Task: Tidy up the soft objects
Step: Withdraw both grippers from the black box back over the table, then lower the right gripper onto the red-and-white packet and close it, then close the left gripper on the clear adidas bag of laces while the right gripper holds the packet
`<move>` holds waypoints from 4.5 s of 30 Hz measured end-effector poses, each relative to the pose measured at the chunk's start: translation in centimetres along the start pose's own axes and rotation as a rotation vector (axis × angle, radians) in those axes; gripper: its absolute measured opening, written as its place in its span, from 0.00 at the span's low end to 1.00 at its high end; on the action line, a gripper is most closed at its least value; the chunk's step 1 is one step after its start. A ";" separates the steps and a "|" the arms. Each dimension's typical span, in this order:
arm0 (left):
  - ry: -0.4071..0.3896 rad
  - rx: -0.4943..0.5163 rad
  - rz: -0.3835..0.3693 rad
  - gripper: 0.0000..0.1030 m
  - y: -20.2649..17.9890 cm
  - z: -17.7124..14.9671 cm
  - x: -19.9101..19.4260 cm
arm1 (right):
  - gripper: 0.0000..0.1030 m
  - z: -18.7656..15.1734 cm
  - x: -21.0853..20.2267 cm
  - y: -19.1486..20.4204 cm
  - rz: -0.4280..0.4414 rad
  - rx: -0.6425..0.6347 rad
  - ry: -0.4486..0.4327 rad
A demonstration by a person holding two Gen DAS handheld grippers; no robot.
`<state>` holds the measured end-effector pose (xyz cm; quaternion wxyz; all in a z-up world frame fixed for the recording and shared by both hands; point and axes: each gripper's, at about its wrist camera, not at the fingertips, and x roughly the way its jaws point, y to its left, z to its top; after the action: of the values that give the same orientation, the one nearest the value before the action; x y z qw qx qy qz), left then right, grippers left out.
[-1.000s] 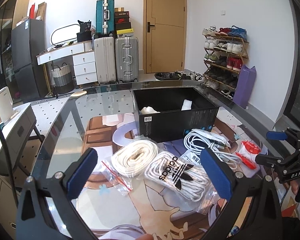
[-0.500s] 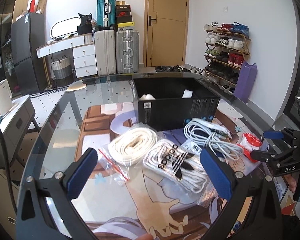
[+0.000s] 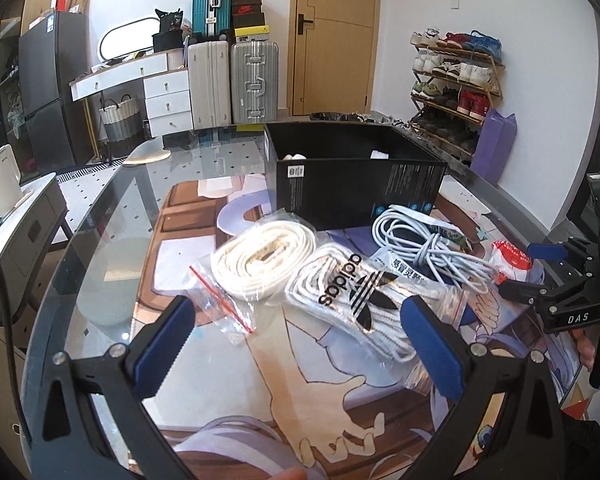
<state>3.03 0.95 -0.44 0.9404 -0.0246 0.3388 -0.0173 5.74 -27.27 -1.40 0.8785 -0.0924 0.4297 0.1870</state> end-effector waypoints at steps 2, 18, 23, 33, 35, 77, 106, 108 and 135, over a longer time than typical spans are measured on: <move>0.004 -0.001 -0.008 1.00 0.1 -0.1 0.1 | 0.99 0.0 0.1 -0.2 -0.011 0.001 0.005; 0.015 -0.012 -0.023 1.00 0.6 -0.3 0.4 | 0.99 0.3 0.7 -0.4 -0.031 -0.019 0.015; 0.015 -0.009 -0.023 1.00 0.6 -0.3 0.4 | 0.99 0.3 0.8 0.0 -0.014 -0.028 0.020; 0.016 -0.005 -0.027 1.00 0.4 -0.4 0.4 | 0.82 0.0 0.5 1.1 0.054 -0.047 0.014; 0.015 -0.003 -0.026 1.00 0.4 -0.4 0.4 | 0.79 0.0 0.4 1.3 0.060 -0.050 0.010; 0.095 -0.003 -0.007 1.00 -2.1 0.3 2.4 | 0.50 -2.5 -4.2 0.5 0.089 -0.071 -0.146; 0.153 -0.059 0.050 1.00 -2.6 2.7 5.5 | 0.54 -2.6 -2.5 1.7 0.061 -0.098 -0.095; 0.170 -0.045 0.055 1.00 -2.7 2.3 5.8 | 0.54 -2.6 -2.7 1.5 0.060 -0.093 -0.098; 0.100 -0.033 -0.133 0.37 -2.3 0.1 0.5 | 0.54 -2.1 -5.8 2.1 0.091 -0.104 -0.185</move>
<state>3.47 -1.37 -0.57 0.9185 -0.0618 0.3831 -0.0755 0.13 -27.50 1.84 0.8990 -0.1004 0.3404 0.2565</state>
